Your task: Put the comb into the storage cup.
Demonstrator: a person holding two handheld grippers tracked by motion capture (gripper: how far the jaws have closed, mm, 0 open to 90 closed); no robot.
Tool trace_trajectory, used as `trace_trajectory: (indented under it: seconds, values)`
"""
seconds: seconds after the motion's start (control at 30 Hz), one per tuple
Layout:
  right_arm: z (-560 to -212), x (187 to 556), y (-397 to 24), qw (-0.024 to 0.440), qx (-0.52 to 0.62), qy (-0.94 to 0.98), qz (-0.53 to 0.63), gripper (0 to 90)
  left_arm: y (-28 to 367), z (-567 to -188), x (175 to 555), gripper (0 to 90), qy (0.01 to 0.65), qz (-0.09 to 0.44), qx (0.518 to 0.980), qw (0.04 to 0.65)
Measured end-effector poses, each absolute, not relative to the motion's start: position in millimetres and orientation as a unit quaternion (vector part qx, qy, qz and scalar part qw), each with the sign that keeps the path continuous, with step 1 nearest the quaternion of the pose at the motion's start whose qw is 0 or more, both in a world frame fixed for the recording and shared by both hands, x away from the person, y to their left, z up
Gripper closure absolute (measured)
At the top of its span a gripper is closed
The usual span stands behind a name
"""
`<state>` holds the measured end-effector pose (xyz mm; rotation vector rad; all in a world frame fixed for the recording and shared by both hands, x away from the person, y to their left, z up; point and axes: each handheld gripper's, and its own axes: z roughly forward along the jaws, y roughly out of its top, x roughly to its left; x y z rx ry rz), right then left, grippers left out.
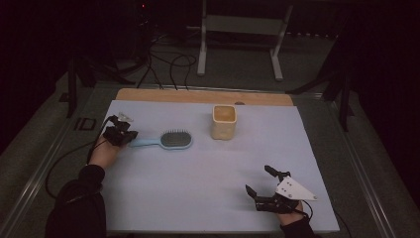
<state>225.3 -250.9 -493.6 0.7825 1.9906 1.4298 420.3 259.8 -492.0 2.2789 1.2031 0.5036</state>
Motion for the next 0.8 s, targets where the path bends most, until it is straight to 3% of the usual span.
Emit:
trace_trajectory:
  seconds: [0.8]
  values:
    - [-494,225,-247,0.282,0.289,0.746,0.529,10.1,237,-495,389,90.0,0.387,0.155,0.884,0.211]
